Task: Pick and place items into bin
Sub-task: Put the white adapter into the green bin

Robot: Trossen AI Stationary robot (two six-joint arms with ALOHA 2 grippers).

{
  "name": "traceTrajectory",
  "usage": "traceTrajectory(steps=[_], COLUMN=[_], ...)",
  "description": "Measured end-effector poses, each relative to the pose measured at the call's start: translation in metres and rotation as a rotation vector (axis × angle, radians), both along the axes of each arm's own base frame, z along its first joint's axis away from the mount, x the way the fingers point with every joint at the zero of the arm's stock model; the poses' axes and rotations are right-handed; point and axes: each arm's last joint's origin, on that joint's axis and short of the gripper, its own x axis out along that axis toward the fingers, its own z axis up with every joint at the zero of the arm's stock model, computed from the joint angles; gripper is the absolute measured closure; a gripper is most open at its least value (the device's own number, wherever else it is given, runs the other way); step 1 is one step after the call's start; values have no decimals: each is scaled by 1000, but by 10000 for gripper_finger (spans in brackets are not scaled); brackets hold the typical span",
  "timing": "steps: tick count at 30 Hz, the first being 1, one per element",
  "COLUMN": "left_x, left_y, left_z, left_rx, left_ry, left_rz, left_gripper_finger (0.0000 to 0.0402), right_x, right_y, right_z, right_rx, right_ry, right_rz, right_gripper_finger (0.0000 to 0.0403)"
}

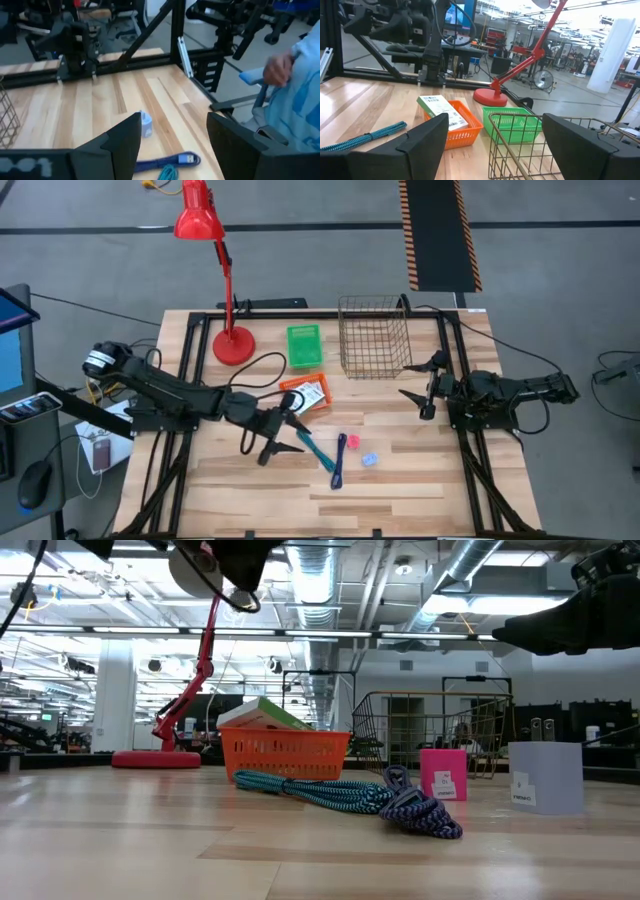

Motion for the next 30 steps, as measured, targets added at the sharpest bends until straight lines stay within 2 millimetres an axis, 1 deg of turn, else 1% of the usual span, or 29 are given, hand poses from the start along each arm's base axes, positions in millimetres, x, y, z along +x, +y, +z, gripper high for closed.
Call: traceTrajectory(steps=[3,7,9,12,18,28,30], left_x=[-2,-4,-4,-5,-5,-5,-6], left_y=[0,5,6,5,3,3,3], left_z=[4,9,10,10,11,9,7], left_rx=[-4,47,27,-5,42,40,46], left_ry=[-19,-52,-47,-39,-58,-37,-22], left_rz=[-2,31,44,44,29,30,30], left_gripper_finger=[189,189,189,189,189,189,189], right_x=[0,0,0,0,0,0,0], right_y=[0,0,0,0,0,0,0], right_z=[0,0,0,0,0,0,0], right_rx=[0,0,0,0,0,0,26], right_ry=[-1,1,0,0,0,-1,-7], right_rz=[0,-1,-1,0,0,0,3], right_gripper_finger=[85,85,85,85,85,85,85])
